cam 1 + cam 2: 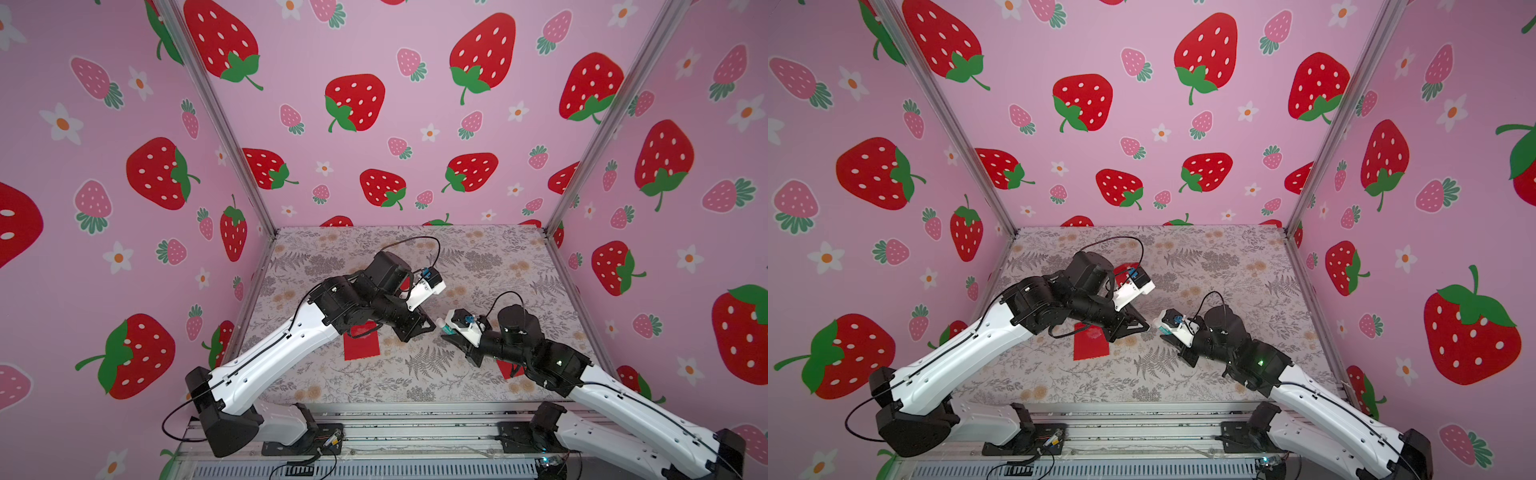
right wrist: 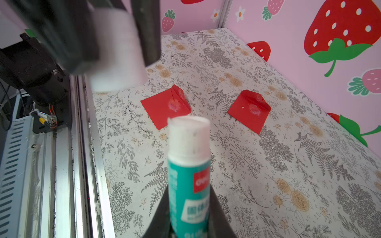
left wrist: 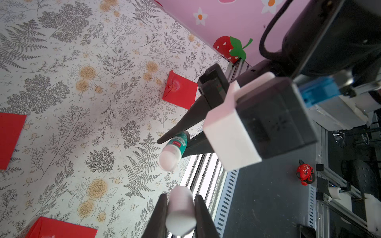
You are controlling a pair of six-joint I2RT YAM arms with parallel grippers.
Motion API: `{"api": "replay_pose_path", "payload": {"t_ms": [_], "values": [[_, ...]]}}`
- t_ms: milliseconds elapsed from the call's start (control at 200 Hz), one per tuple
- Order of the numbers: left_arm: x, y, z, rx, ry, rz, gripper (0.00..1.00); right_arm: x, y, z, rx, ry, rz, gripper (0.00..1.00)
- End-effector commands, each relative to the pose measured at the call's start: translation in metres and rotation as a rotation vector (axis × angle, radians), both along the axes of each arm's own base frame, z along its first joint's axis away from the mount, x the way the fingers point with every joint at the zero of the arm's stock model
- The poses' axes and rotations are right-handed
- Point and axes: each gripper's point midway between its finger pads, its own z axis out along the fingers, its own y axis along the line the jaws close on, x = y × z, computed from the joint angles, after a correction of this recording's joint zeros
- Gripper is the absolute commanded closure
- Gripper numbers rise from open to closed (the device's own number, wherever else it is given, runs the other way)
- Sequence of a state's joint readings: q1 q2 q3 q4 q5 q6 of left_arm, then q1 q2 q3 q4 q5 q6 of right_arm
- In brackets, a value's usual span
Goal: Seal the envelope with a glue stick
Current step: Open the lid of the glue stick, then place the lid at the center of the board.
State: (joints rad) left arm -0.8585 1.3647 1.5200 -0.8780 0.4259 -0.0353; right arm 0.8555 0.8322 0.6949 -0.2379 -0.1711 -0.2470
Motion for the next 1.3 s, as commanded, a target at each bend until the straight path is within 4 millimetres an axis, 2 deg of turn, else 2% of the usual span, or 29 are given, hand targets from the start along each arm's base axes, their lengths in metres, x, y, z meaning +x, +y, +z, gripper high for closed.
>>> {"api": "replay_pose_path", "payload": {"t_ms": [0,115,240,435,640,825,1015,1151,1296], "values": [[0.005,0.009,0.016,-0.018,-0.021,0.043,1.00,0.002,-0.004,-0.006,-0.016,0.011,-0.031,1.00],[0.023,0.023,0.010,0.020,-0.043,0.132,1.00,0.004,-0.005,-0.007,-0.020,0.007,-0.038,1.00],[0.059,0.050,-0.007,0.079,-0.042,0.293,1.00,0.004,-0.004,-0.007,-0.021,0.007,-0.036,1.00],[0.117,0.101,-0.064,0.259,-0.018,0.540,1.00,0.004,-0.003,-0.007,-0.025,0.014,-0.030,1.00],[0.168,0.137,-0.126,0.462,-0.029,0.698,1.00,0.004,-0.005,-0.007,-0.021,0.013,-0.038,1.00],[0.207,0.156,-0.180,0.630,-0.016,0.761,1.00,0.004,-0.004,-0.007,-0.024,0.014,-0.036,1.00],[0.239,0.170,-0.218,0.672,0.020,0.814,1.00,0.003,-0.005,-0.007,-0.024,0.020,-0.038,1.00],[0.255,0.177,-0.238,0.674,0.068,0.834,1.00,0.003,-0.006,-0.006,-0.025,0.016,-0.043,1.00],[0.263,0.180,-0.253,0.669,0.100,0.850,0.98,0.003,-0.005,-0.007,-0.028,0.017,-0.040,1.00]]}}
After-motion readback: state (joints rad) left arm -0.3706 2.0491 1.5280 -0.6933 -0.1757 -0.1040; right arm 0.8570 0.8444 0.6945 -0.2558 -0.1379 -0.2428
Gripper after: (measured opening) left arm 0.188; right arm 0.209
